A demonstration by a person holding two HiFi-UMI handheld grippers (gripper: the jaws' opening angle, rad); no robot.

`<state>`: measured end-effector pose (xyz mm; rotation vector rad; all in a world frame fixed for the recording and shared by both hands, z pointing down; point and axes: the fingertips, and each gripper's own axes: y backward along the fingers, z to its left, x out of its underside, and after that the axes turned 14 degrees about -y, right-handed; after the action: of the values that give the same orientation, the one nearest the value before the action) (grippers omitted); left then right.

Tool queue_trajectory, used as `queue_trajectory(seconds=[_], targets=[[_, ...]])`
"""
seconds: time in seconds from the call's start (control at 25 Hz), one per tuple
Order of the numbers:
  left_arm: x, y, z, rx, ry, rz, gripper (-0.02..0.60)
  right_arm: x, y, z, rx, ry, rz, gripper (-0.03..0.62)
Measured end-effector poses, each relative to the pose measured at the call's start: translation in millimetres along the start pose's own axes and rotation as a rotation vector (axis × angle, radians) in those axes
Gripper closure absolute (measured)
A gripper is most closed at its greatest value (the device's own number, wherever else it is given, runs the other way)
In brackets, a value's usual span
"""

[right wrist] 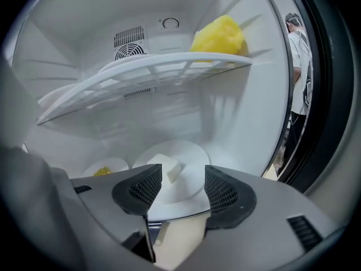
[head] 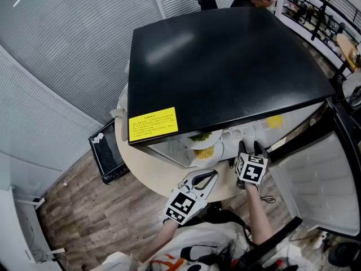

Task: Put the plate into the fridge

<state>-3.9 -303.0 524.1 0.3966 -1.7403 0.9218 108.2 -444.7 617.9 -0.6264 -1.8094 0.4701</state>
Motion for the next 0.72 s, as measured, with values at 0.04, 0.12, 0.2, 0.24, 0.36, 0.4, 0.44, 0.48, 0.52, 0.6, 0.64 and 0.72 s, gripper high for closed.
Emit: queue_trajectory(seconds=[0.04, 0.12, 0.2, 0.24, 0.36, 0.4, 0.44, 0.48, 0.52, 0.6, 0.64, 0.72], targets=[[0.4, 0.6, 0.0, 0.0, -0.001, 0.0, 0.569, 0.0, 2.0, 1.1, -0.009, -0.015, -0.003, 0.365], [1.5, 2.5, 0.5, -0.002, -0.002, 0.001, 0.569, -0.3, 6.8, 2.4, -0.019, -0.04, -0.009, 0.365], [2.4, 4.6, 1.3, -0.004, 0.0, 0.001, 0.569, -0.4, 12.9, 4.7, -0.032, -0.057, -0.013, 0.365], [2.5, 5.4, 1.7, -0.005, 0.001, 0.001, 0.569, -0.2, 16.2, 6.7, -0.044, -0.066, -0.013, 0.365], [2.0, 7.4, 2.4, -0.005, 0.003, -0.005, 0.569, 1.3, 25.7, 14.6, -0.084, -0.089, -0.007, 0.367], [1.7, 8.1, 2.0, -0.004, 0.003, -0.008, 0.569, 1.5, 29.0, 17.1, -0.094, -0.097, -0.006, 0.367], [1.2, 8.9, 1.2, -0.002, 0.002, -0.01, 0.569, 1.5, 32.7, 19.5, -0.104, -0.104, -0.006, 0.367], [0.7, 9.9, 0.1, 0.0, 0.001, -0.013, 0.569, 1.4, 36.9, 22.0, -0.115, -0.112, -0.005, 0.368], [0.2, 11.1, -1.4, 0.003, 0.0, -0.015, 0.569, 1.6, 41.5, 24.6, -0.126, -0.121, -0.003, 0.372], [-0.4, 14.4, -4.3, 0.009, -0.003, -0.02, 0.569, 2.9, 51.8, 29.8, -0.15, -0.15, 0.002, 0.382], [-0.3, 16.2, -5.6, 0.011, -0.005, -0.021, 0.569, 4.0, 57.0, 32.0, -0.161, -0.167, 0.004, 0.388], [0.0, 20.2, -7.8, 0.015, -0.007, -0.025, 0.569, 6.2, 66.7, 35.6, -0.178, -0.196, 0.003, 0.399]])
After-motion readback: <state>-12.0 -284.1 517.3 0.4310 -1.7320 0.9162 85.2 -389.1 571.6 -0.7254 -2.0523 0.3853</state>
